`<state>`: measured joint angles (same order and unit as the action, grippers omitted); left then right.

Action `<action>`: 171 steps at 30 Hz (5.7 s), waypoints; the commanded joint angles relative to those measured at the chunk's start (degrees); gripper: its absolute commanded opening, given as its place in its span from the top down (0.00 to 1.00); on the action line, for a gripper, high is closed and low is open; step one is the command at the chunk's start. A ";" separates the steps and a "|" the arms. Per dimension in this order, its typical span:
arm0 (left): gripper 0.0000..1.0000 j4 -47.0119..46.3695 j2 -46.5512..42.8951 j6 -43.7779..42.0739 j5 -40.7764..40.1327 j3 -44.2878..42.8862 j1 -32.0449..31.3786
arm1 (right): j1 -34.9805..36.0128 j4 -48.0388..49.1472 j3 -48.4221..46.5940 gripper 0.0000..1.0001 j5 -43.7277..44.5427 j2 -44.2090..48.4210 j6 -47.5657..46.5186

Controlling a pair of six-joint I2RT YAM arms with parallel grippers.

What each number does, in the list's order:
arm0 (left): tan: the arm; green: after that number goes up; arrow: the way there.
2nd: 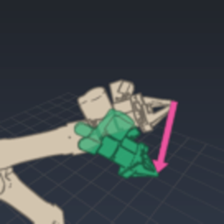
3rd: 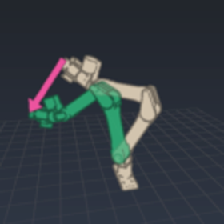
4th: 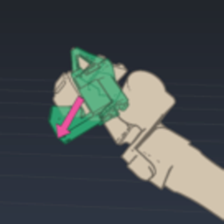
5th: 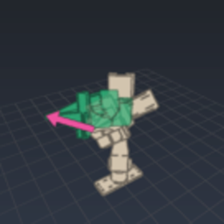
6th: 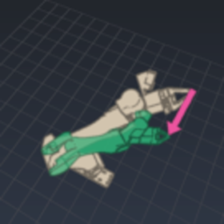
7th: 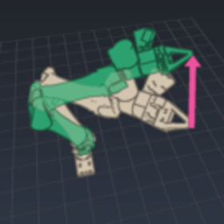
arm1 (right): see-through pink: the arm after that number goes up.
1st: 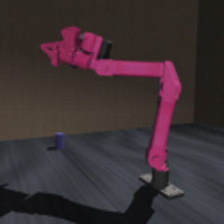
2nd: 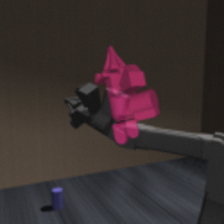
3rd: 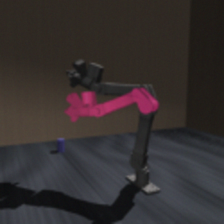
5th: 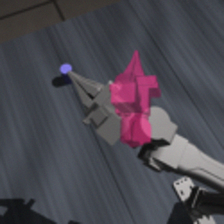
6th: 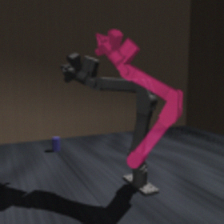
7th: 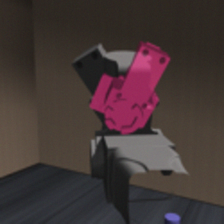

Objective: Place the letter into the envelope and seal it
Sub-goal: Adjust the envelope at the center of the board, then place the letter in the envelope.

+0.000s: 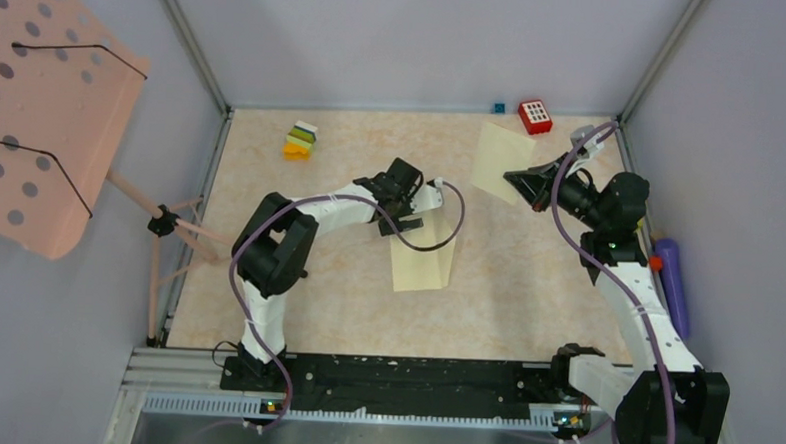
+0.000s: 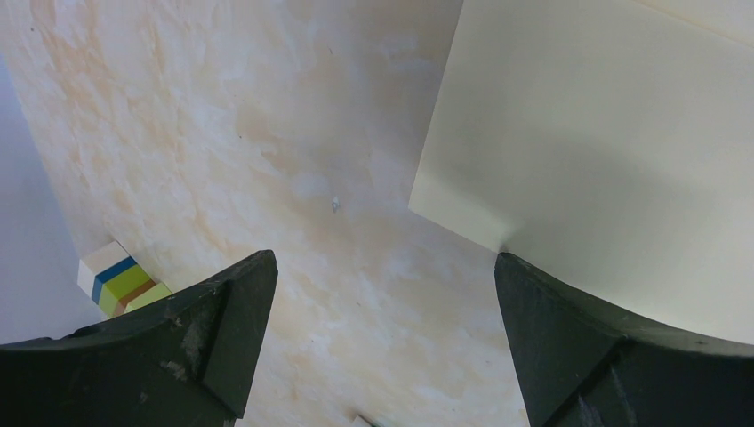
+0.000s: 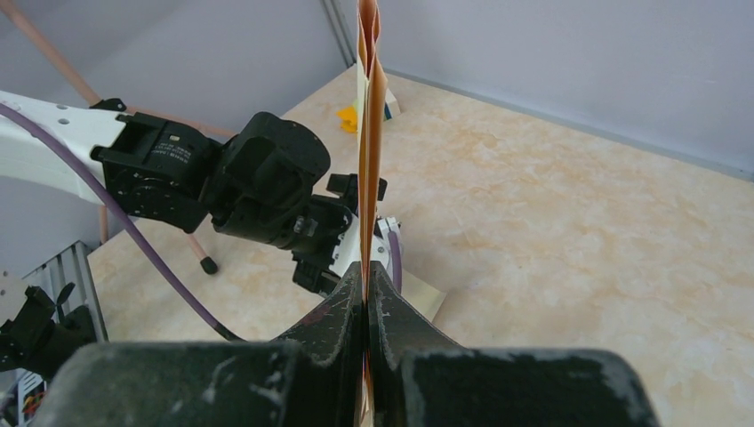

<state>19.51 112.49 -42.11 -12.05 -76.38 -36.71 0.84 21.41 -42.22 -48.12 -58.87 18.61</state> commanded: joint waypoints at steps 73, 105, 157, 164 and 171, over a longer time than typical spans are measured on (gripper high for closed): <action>0.02 -16.13 -3.57 62.37 59.23 15.89 18.82 | 13.73 -39.45 -15.73 1.00 4.46 -40.95 -1.37; 0.01 -16.08 -3.31 62.23 58.50 16.98 20.80 | 8.46 -51.56 -19.68 1.00 4.15 -43.57 -9.17; 0.32 -21.44 -0.54 65.75 64.58 17.76 16.65 | 8.64 -42.72 -17.49 1.00 3.63 -45.81 -4.03; 0.35 -22.09 -0.04 66.31 64.79 17.93 17.05 | 10.73 -40.53 -17.37 1.00 2.55 -46.61 -2.60; 0.45 -23.60 0.75 67.56 64.92 18.46 17.63 | 11.65 -39.18 -17.07 1.00 1.46 -48.43 -1.96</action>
<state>-1.30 112.07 25.08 52.86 -58.83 -19.66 11.92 -20.27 -59.66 -44.99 -105.95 15.75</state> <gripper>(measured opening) 0.586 0.003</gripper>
